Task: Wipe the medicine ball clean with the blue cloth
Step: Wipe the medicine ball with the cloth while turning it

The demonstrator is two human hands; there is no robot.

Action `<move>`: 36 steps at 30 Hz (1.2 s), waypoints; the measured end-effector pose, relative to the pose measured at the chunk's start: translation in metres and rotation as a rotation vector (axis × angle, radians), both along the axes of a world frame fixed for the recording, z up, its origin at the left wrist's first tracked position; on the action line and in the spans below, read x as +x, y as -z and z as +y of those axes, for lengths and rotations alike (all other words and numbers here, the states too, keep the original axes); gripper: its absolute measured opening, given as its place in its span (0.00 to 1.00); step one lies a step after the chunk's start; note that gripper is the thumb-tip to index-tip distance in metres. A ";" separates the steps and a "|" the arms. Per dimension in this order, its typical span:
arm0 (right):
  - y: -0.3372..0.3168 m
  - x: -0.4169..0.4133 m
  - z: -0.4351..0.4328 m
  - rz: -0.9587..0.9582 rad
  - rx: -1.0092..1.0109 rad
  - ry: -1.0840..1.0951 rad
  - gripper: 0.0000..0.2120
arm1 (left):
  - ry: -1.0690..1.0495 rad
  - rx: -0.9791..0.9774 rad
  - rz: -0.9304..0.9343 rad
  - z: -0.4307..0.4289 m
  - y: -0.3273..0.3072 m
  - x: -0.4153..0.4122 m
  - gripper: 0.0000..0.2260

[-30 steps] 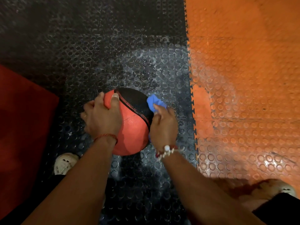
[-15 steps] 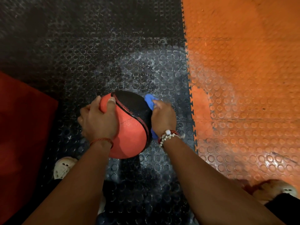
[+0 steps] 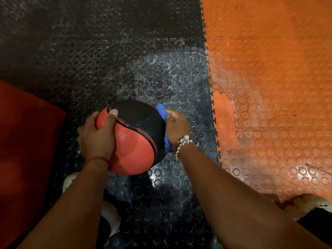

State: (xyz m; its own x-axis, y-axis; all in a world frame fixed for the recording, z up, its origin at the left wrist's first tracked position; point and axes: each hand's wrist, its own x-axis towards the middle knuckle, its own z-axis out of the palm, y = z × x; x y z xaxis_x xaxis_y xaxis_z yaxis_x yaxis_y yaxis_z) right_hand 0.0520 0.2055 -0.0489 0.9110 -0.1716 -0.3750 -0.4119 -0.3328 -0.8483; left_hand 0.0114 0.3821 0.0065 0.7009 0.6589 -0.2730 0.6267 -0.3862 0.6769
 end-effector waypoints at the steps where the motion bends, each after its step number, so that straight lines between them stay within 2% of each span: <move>1: 0.009 0.001 -0.001 0.097 0.060 0.029 0.14 | -0.020 -0.018 -0.011 0.002 0.001 -0.001 0.33; 4: 0.028 -0.019 0.004 0.291 0.169 0.171 0.13 | -0.070 -0.057 -0.031 0.008 0.003 -0.001 0.34; 6: 0.029 -0.039 0.015 0.294 0.188 0.291 0.14 | -0.086 -0.069 -0.019 0.010 0.004 0.001 0.34; 8: 0.017 -0.057 0.026 0.193 0.133 0.378 0.16 | -0.086 -0.067 -0.008 0.010 0.003 0.002 0.33; 10: -0.004 -0.067 0.032 0.062 0.031 0.365 0.17 | -0.074 -0.060 -0.010 0.009 0.002 0.001 0.32; 14: -0.044 -0.062 0.039 -0.280 -0.137 0.146 0.17 | -0.085 -0.065 -0.019 0.010 0.002 -0.002 0.33; 16: -0.048 -0.043 0.042 -0.332 -0.176 0.045 0.16 | -0.097 -0.083 -0.023 0.010 0.002 -0.004 0.34; 18: -0.038 -0.021 0.037 -0.275 -0.182 0.049 0.16 | -0.113 -0.088 -0.041 0.010 0.002 -0.005 0.34; 21: -0.012 -0.006 0.018 -0.025 -0.181 0.066 0.15 | -0.122 -0.063 -0.053 0.005 0.002 -0.009 0.30; 24: 0.006 -0.020 0.004 0.185 -0.031 0.173 0.15 | -0.121 -0.027 -0.046 -0.006 -0.001 -0.013 0.30; 26: 0.003 -0.040 0.007 0.191 0.031 0.368 0.15 | -0.105 0.003 -0.034 -0.017 -0.005 -0.015 0.31; 28: -0.011 -0.064 0.015 0.096 -0.027 0.430 0.16 | -0.096 0.032 -0.013 -0.031 -0.010 -0.019 0.31; 31: -0.027 -0.078 0.014 -0.023 -0.111 0.394 0.16 | -0.133 0.014 -0.003 -0.049 -0.015 -0.029 0.27; 33: -0.026 -0.067 0.001 0.003 -0.148 0.350 0.16 | -0.203 -0.041 -0.012 -0.049 -0.018 -0.038 0.20; 36: -0.024 -0.054 -0.023 0.041 -0.144 0.179 0.16 | -0.212 0.008 -0.022 -0.040 -0.024 -0.056 0.13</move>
State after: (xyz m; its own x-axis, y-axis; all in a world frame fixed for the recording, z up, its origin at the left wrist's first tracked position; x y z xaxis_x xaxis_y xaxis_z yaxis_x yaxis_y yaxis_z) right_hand -0.0018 0.1830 -0.0250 0.8458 -0.3835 -0.3708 -0.5083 -0.3682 -0.7785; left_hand -0.0447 0.3417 0.0307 0.5518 0.7946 -0.2531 0.6796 -0.2526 0.6887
